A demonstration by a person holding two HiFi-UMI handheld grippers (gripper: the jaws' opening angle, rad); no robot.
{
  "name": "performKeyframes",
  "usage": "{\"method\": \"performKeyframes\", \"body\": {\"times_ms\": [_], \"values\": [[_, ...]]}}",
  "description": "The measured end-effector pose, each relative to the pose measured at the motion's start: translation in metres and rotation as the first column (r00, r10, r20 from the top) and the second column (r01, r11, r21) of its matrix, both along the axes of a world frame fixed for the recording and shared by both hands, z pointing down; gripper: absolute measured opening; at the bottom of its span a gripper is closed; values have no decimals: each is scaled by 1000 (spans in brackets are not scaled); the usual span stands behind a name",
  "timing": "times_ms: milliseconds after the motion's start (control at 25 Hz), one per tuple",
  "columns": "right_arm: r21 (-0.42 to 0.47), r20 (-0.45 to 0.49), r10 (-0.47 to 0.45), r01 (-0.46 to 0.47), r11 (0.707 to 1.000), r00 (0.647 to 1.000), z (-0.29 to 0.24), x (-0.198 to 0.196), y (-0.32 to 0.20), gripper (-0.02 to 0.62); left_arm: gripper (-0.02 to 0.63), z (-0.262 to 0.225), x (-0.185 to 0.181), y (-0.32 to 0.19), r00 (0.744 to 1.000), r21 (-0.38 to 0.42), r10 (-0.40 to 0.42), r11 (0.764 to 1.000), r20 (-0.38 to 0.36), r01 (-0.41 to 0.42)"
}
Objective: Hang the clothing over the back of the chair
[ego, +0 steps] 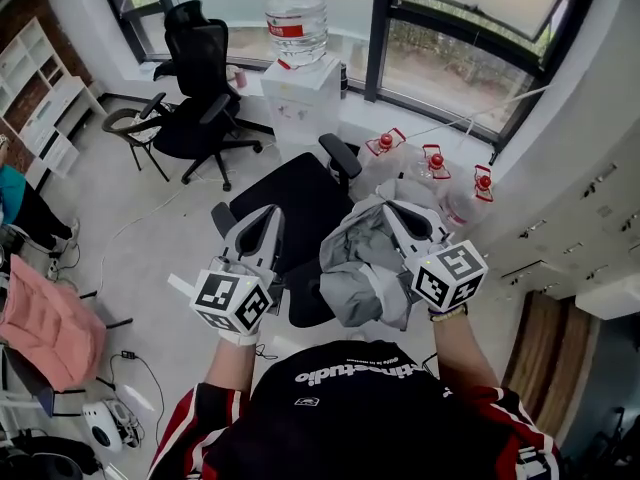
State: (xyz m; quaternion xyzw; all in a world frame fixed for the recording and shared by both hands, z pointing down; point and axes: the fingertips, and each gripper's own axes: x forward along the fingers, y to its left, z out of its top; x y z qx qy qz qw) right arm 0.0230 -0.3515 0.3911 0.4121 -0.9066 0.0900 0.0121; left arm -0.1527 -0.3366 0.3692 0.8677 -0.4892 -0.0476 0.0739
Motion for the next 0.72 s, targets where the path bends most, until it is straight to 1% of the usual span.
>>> {"method": "performKeyframes", "body": {"times_ms": [160,360,440,480,520,600,640,720], "values": [[0,10,14,-14,1000,1000,0,5,2,18,25,1,3,3,1000,-4,1,1000,2,-1],[32,16,19,-20,999,1000,-9,7,6,27,25,-1,4,7,1000,-2,-2,1000,1,2],[45,31,14,-15,999,999,-13,8,8,68,25,0,5,9,1000,-7,-4,1000,0,4],[53,39,12,-14,998,999,-15,8,9,74,25,1,5,10,1000,-9,-4,1000,-1,4],[61,44,11,-14,998,999,-17,8,10,94,25,1,6,11,1000,-10,-5,1000,-1,5],[75,45,9,-13,997,999,-20,8,12,149,25,2,6,14,1000,-8,-7,1000,-2,7],[80,43,7,-10,997,999,-20,8,13,166,25,1,6,15,1000,-5,-10,1000,-2,10],[86,39,0,-4,996,999,-20,7,16,180,25,1,4,17,1000,-2,-16,1000,0,16]]}}
